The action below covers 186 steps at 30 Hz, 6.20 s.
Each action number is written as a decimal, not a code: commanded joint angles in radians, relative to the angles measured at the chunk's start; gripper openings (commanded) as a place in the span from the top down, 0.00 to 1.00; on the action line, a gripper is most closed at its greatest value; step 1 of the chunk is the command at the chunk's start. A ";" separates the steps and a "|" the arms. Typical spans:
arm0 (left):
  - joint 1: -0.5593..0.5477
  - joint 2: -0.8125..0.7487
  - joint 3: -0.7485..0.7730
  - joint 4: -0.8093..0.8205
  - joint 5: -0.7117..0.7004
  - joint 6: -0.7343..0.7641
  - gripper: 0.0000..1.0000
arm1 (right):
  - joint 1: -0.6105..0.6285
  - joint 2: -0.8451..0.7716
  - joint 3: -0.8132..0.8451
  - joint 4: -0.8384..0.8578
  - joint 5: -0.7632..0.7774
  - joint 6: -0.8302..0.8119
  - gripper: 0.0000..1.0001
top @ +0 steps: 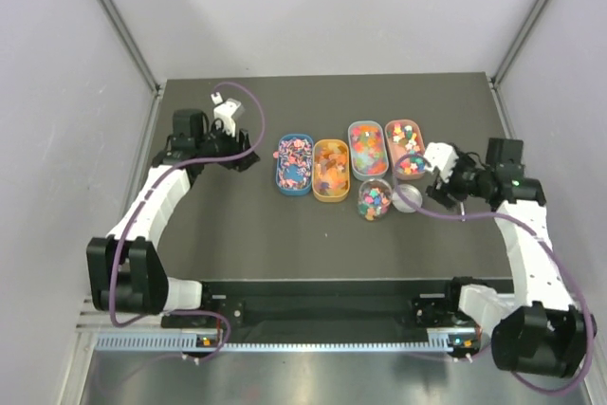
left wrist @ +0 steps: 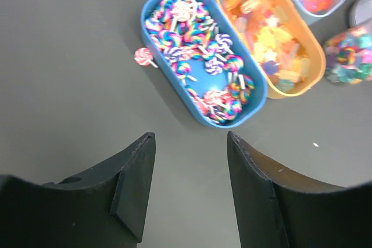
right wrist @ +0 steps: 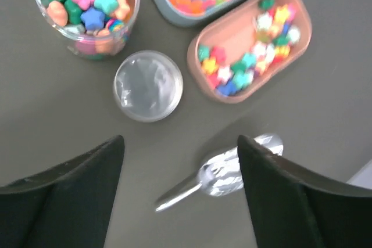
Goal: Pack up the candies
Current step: Adjust the bottle lid at the center of the board.
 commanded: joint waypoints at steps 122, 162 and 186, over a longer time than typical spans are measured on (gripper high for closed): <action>0.009 0.051 0.025 -0.055 -0.052 0.081 0.42 | -0.283 1.083 0.298 -0.580 -0.554 0.375 0.94; 0.009 0.011 -0.013 -0.046 -0.060 0.112 0.41 | -0.207 0.675 0.518 -0.648 -0.065 -0.396 0.01; 0.111 -0.056 -0.110 -0.081 -0.107 0.133 0.40 | 0.057 0.768 0.375 -0.368 0.281 -0.720 0.00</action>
